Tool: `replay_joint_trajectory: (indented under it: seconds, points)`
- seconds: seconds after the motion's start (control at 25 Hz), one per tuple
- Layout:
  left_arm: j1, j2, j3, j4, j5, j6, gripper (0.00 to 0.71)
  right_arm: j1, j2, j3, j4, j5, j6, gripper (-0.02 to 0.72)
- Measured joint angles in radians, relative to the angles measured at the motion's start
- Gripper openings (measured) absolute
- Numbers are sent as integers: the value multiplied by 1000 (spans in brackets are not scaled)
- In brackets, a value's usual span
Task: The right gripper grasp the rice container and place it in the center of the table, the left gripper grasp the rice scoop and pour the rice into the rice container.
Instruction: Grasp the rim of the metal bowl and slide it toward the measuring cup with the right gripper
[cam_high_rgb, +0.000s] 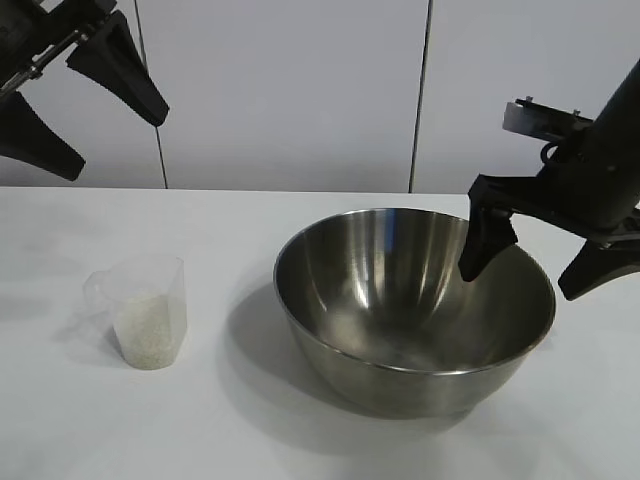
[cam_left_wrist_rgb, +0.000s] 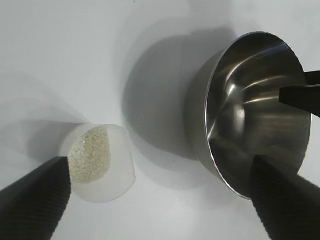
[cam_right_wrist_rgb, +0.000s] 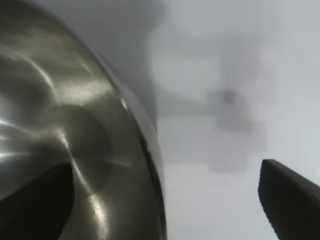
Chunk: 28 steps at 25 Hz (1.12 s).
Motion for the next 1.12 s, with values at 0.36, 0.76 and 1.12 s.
replay_joint_trajectory:
  seconds: [0.36, 0.76, 1.12]
  points:
    - [0, 0, 0, 0, -3, 0, 694, 0, 40, -3, 8, -6, -4, 586]
    - [0, 0, 0, 0, -4, 0, 694, 0, 68, -3, 61, -23, -3, 262]
    - [0, 0, 0, 0, -5, 0, 694, 0, 68, -5, 67, -4, -3, 30]
